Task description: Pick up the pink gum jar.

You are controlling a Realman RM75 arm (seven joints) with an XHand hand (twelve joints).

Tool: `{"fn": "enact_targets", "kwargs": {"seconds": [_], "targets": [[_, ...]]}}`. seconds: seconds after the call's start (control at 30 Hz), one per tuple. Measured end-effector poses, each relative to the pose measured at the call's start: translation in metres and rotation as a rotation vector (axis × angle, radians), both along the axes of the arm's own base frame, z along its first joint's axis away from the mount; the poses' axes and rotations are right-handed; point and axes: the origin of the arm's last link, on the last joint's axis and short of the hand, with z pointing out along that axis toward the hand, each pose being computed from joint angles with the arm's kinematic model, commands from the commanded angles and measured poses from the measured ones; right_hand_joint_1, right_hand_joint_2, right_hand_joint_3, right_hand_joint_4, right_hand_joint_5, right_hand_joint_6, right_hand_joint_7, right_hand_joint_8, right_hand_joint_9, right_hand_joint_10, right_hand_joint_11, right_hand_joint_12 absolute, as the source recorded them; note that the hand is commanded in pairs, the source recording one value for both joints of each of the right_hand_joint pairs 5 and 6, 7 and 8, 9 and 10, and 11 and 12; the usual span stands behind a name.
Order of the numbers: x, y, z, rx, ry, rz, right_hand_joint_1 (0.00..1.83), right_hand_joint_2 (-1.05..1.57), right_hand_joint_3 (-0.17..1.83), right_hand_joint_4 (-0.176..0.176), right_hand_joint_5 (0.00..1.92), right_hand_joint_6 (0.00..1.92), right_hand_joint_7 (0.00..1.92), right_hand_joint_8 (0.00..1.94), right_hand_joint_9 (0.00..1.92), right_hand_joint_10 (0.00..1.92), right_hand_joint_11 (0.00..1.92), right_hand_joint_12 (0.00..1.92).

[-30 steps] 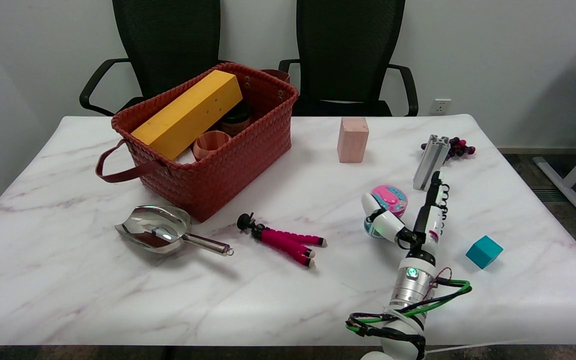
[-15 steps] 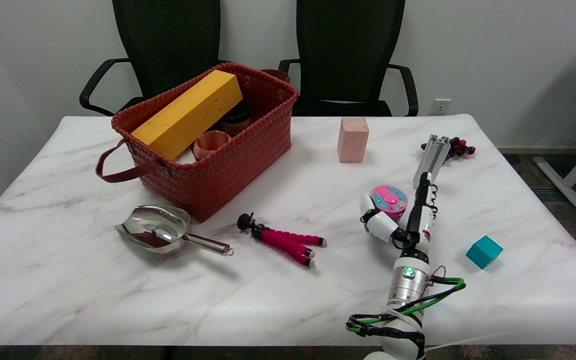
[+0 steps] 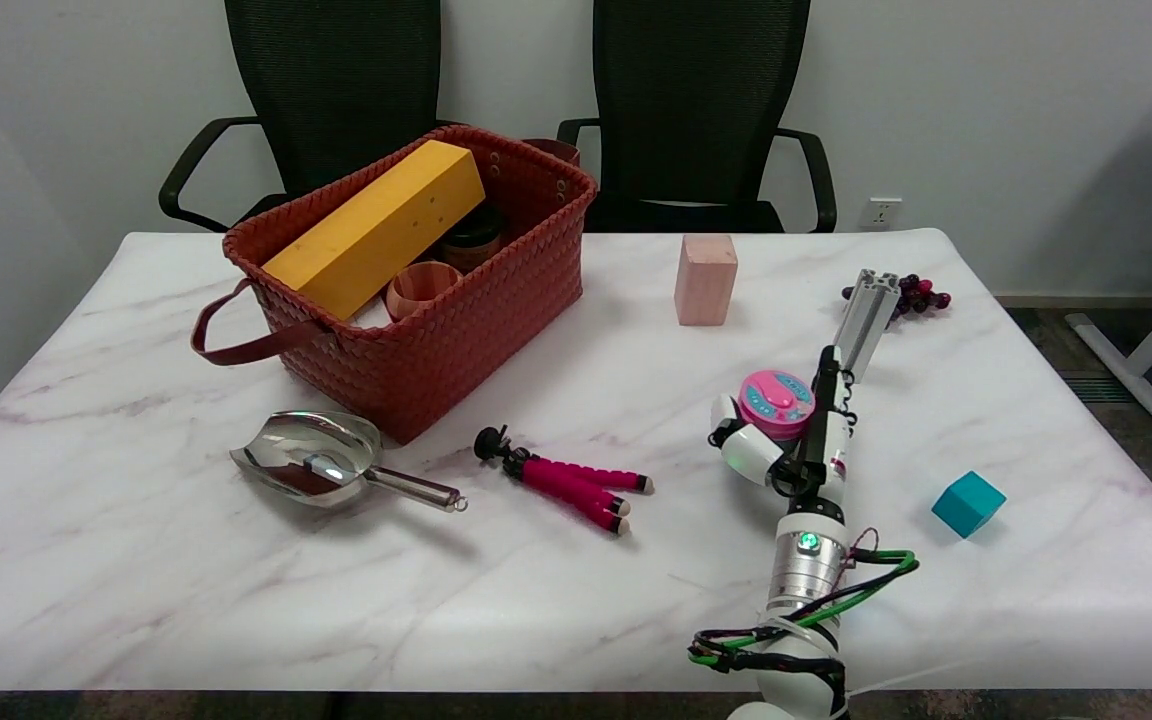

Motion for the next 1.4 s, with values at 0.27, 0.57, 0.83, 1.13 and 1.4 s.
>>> {"fn": "enact_targets", "kwargs": {"seconds": [0.27,0.57,0.83,1.13,1.4], "targets": [[0.0005,-0.0034,0.0000,0.011,-0.010,0.004,1.19,0.64,0.91,0.000,0.00,0.00,0.00,0.00,0.00,0.00,0.00,0.00],[0.0011,-0.0058,0.0005,0.015,-0.018,0.008,1.18,0.74,0.98,0.000,0.39,0.39,0.62,0.62,0.41,0.41,0.24,0.24],[0.0017,-0.0066,0.0009,0.014,-0.021,0.012,1.17,0.85,1.04,0.000,1.24,1.24,0.96,0.96,0.66,0.66,0.48,0.48],[0.0022,-0.0069,0.0013,0.013,-0.023,0.015,1.15,0.96,1.15,0.000,1.46,1.46,1.19,1.19,0.83,0.83,0.65,0.65],[0.0030,-0.0078,0.0015,0.014,-0.031,0.025,1.13,1.15,1.14,0.000,1.51,1.51,1.27,1.27,0.94,0.94,0.88,0.88]]}}
